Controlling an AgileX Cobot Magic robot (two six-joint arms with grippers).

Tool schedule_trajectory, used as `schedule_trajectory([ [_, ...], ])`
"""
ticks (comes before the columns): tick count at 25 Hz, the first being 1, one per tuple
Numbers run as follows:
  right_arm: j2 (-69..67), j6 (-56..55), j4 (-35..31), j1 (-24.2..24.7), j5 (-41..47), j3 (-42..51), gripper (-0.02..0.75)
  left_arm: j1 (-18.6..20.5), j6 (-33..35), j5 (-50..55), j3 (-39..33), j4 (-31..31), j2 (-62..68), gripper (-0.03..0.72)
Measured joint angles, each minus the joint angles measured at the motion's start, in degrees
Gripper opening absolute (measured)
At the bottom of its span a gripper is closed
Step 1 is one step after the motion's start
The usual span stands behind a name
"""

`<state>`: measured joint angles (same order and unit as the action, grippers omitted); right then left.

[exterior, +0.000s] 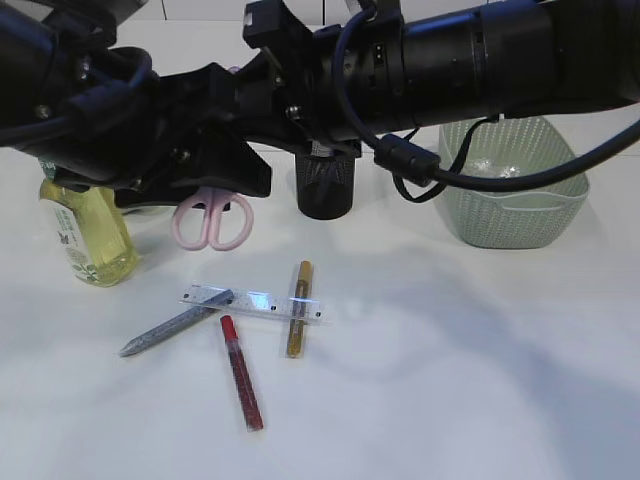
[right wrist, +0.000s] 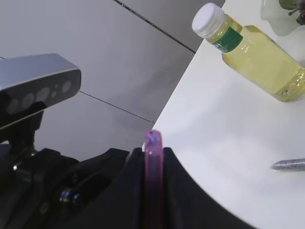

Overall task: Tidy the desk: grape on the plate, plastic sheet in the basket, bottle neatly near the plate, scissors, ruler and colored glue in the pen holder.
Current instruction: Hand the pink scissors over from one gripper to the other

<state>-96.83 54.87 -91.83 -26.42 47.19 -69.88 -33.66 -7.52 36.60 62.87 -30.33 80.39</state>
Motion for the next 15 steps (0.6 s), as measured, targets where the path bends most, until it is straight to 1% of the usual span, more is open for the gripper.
schedule_trajectory([
  [4, -0.1, 0.3, 0.0, 0.0, -0.5, 0.0, 0.086, 0.0, 0.0, 1.2, 0.5, 0.0, 0.0, 0.347],
  [15, -1.0, 1.1, -0.2, 0.0, -1.3, -0.1, 0.086, 0.0, 0.0, 2.5, 0.9, 0.0, 0.1, 0.365],
])
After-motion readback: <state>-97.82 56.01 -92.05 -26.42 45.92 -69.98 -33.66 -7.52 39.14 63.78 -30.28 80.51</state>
